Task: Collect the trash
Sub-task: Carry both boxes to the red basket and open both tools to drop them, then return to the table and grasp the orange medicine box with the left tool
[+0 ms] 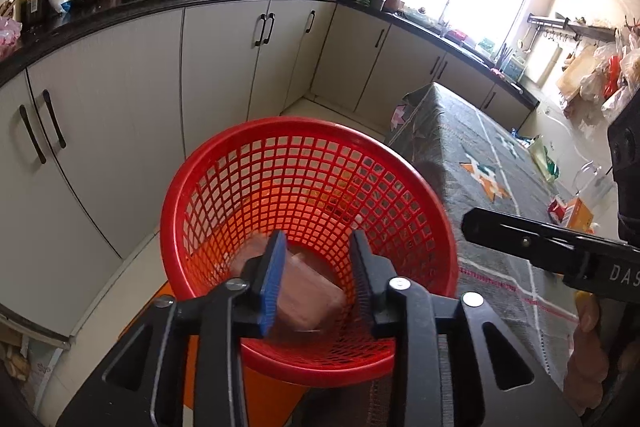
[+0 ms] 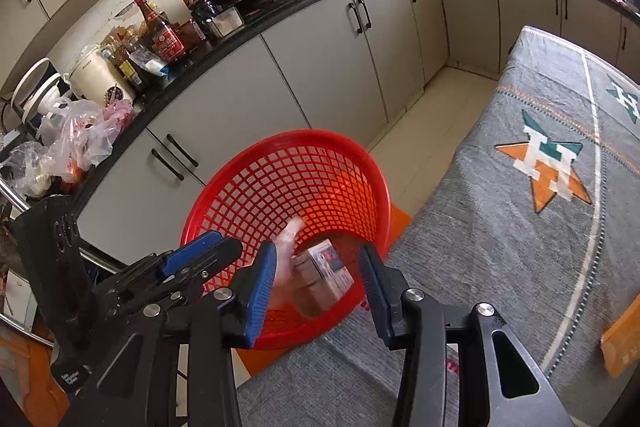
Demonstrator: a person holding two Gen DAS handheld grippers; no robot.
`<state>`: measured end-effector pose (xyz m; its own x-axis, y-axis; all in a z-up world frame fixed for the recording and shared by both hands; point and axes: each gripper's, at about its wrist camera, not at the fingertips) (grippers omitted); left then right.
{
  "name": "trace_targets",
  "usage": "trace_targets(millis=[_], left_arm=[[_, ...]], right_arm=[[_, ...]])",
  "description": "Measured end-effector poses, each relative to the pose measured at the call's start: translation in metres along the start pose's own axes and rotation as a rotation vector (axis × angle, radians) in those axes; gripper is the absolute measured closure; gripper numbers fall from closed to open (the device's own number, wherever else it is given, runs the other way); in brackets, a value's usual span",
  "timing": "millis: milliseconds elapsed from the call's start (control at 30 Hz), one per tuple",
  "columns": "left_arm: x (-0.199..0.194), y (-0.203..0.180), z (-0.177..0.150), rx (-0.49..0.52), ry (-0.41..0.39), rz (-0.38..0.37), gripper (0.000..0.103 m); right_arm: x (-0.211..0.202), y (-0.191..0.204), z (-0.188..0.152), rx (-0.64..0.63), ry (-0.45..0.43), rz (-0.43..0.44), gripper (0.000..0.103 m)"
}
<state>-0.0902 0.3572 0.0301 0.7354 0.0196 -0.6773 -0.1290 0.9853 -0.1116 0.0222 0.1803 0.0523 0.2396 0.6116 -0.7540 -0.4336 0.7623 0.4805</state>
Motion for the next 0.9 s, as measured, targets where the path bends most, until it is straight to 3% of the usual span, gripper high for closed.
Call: trace_targets(millis=[167, 367, 433, 533, 800, 900], left_arm=[[-0.014, -0.017, 0.004, 0.023, -0.029, -0.027, 0.07], [-0.042, -0.063, 0.01, 0.118, -0.09, -0.07, 0.064], [-0.052, -0.08, 0.011, 0.146, -0.111, -0.088, 0.055], [-0.064, -0.112, 0.012, 0.205, -0.134, -0.113, 0.053], [-0.059, -0.194, 0.006, 0.334, -0.088, -0.207, 0.049], [-0.053, -0.224, 0.002, 0.38, -0.061, -0.23, 0.038]], right_arm=[[-0.03, -0.014, -0.006, 0.032, -0.034, 0.021, 0.055], [-0.081, -0.046, -0.022, 0.095, -0.089, 0.032, 0.055], [-0.101, -0.058, -0.031, 0.109, -0.11, 0.035, 0.055], [-0.132, -0.077, -0.045, 0.129, -0.159, 0.021, 0.055], [-0.213, -0.151, -0.085, 0.241, -0.31, -0.035, 0.054], [-0.235, -0.179, -0.098, 0.279, -0.359, -0.079, 0.05]])
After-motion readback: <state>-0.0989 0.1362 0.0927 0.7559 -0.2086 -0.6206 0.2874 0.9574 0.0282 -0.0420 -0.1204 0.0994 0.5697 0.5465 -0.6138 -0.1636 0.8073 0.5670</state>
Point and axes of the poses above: each gripper's, at about its wrist camera, not at the fingertips, and x roughly the way its jaws point, y to its left, z to its top, and after that the axes turned 14 degrees about x, right-handed
